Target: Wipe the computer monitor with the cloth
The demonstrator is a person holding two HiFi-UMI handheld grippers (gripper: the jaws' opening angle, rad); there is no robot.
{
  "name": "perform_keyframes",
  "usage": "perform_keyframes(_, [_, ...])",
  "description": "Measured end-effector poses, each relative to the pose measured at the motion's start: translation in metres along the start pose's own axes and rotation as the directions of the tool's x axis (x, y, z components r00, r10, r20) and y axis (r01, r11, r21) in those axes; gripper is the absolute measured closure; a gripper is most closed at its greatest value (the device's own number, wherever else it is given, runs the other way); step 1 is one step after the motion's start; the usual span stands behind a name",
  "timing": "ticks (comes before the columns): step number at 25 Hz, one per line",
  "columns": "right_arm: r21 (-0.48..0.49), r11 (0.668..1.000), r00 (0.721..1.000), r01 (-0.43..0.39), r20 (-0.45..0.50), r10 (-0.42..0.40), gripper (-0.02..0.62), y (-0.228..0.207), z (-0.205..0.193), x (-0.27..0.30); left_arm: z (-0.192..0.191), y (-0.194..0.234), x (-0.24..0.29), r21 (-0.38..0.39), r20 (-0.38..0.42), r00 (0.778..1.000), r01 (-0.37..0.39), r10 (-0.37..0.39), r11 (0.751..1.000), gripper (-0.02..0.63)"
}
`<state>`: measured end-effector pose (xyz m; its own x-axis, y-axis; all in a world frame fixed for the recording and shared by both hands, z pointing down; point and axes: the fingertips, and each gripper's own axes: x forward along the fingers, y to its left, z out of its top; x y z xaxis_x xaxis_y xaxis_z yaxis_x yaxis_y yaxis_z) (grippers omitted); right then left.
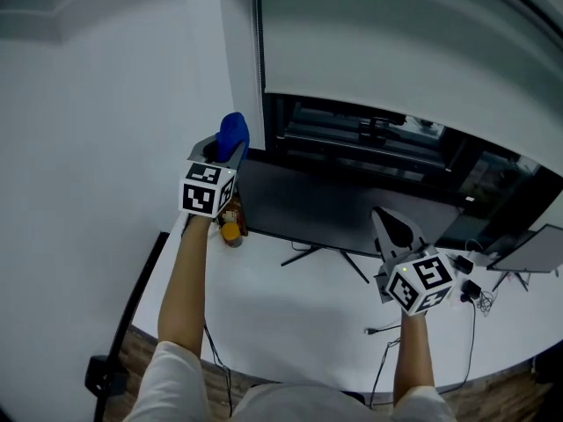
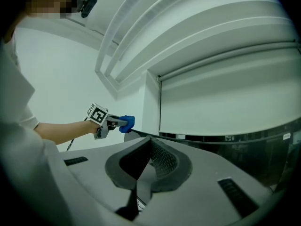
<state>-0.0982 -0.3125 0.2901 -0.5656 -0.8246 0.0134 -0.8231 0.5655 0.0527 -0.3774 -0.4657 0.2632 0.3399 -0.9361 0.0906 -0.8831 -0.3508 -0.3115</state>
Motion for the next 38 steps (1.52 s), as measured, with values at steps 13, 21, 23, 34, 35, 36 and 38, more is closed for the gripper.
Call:
perform_keyframes(13, [-0.074,0.986,0.987,0.146,-0.062,-0.151,0.578,-0.070,-0.009,-0.067,0.032,-0.116,0.040,-0.037,0.027,0.993,0.113,-0.112,0.993,0.474])
perform_keyframes(21, [-0.094,0.974,0.971,0.205,-0.104,-0.215,0.578,-0.133,-0.016,-0.127,0.077,-0.250,0.067,-0.074,0.062,0.964,0.261,-0.257,0.962,0.474])
perform_keyframes(23, [-0.096,0.971,0.968,0.219,-0.102,-0.228,0.578,-0.148,-0.014,-0.143,0.089,-0.280,0.073,-0.073,0.067,0.958,0.283,-0.278,0.956,0.474])
perform_keyframes(34, [-0.049,0.966,0.961,0.255,-0.097,-0.259,0.579,-0.226,-0.024,-0.220,0.137,-0.414,0.094,-0.089,0.093,0.931,0.360,-0.352,0.929,0.476])
perform_keyframes(35, [-0.048,0.965,0.960,0.257,-0.099,-0.261,0.578,-0.231,-0.027,-0.225,0.140,-0.423,0.095,-0.094,0.096,0.930,0.363,-0.355,0.927,0.476])
perform_keyframes(36, [-0.051,0.965,0.959,0.259,-0.102,-0.263,0.578,-0.237,-0.029,-0.231,0.144,-0.433,0.096,-0.101,0.101,0.928,0.367,-0.358,0.925,0.476])
perform_keyframes(38, [-0.060,0.963,0.958,0.263,-0.107,-0.268,0.578,-0.247,-0.033,-0.240,0.150,-0.451,0.099,-0.112,0.113,0.924,0.377,-0.365,0.919,0.476])
